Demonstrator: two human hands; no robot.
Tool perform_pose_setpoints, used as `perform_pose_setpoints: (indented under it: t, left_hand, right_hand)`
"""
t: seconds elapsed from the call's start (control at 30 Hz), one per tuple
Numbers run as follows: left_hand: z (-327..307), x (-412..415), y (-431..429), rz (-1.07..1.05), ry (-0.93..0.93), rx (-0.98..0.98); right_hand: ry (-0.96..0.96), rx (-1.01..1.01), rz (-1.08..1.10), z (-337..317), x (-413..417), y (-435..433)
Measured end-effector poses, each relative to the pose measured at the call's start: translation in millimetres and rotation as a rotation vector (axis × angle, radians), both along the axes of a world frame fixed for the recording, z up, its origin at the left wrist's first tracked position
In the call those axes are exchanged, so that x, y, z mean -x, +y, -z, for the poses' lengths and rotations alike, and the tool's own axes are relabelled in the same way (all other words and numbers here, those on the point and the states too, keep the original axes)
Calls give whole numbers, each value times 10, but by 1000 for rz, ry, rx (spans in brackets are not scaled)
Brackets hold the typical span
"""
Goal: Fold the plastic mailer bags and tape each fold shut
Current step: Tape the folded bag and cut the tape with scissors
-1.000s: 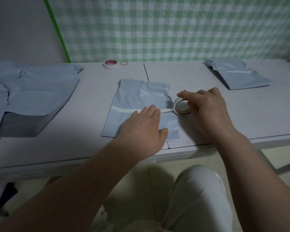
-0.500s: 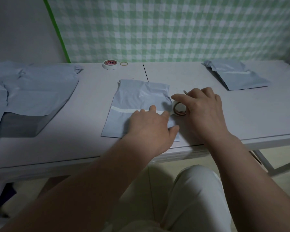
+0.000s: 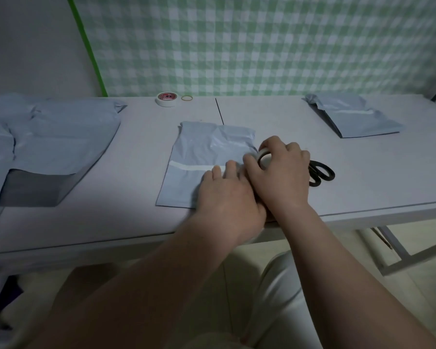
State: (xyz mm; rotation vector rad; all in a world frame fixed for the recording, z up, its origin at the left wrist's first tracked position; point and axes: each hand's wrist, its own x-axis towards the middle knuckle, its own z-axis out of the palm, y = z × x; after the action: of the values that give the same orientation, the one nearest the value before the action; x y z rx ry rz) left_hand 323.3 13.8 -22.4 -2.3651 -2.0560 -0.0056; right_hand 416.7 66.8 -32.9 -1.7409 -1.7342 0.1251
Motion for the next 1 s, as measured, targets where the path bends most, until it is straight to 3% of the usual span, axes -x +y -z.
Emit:
perform_pose_setpoints:
  t: [0.3, 0.83, 0.9, 1.0]
  left_hand:
    - [50, 353, -57, -88, 7, 0]
    - [-45, 739, -58, -274, 129, 12]
    - [-90, 678, -35, -231, 119, -33]
    - [-102, 477, 2, 7, 26, -54]
  right_hand:
    - [-141, 32, 91, 0, 56, 7]
    - [-143, 68, 58, -27, 35, -18]
    - [-129, 60, 32, -18, -13, -31]
    - [-74, 53, 0, -33, -92, -63]
